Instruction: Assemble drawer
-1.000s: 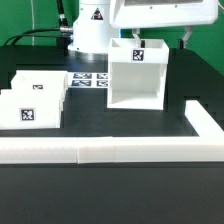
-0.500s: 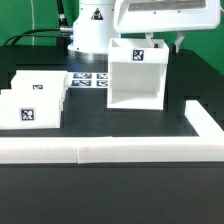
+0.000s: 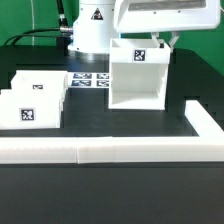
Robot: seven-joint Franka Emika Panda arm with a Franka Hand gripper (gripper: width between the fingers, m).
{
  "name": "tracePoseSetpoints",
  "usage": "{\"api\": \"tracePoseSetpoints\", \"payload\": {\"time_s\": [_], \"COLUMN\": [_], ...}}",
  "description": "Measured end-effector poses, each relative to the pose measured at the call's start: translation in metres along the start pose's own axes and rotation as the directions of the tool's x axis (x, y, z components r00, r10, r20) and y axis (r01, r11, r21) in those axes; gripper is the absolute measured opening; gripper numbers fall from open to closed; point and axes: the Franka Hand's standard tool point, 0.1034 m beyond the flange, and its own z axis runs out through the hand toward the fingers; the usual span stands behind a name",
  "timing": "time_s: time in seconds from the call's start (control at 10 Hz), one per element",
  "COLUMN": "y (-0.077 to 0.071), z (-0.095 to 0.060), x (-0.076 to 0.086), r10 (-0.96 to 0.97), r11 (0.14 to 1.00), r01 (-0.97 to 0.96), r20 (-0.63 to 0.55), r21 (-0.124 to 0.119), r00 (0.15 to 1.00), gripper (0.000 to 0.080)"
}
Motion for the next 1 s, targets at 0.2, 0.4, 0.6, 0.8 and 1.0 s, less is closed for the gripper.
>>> {"api": "tracePoseSetpoints", "payload": {"time_s": [0.2, 0.4, 0.6, 0.8, 1.0], "y": [0.0, 0.001, 0.002, 0.0, -0.004], "z": [0.0, 0.0, -0.003, -0.004, -0.006], "x": [0.0, 0.006, 0.048, 0.076, 0.112], "r10": [0.0, -0.027, -0.055, -0.056, -0.056], "r11": [1.0, 1.0, 0.998, 0.998, 0.997], "r01": [0.0, 0.027, 0.056, 0.058, 0.061], "r20": [0.0, -0.003, -0.035, -0.058, -0.092], "r21": [0.0, 0.003, 0.021, 0.031, 0.044], "r00": [1.0, 1.0, 0.998, 0.997, 0.994], "gripper": [0.0037, 0.0037, 0.0038, 0.0039, 0.0041]}}
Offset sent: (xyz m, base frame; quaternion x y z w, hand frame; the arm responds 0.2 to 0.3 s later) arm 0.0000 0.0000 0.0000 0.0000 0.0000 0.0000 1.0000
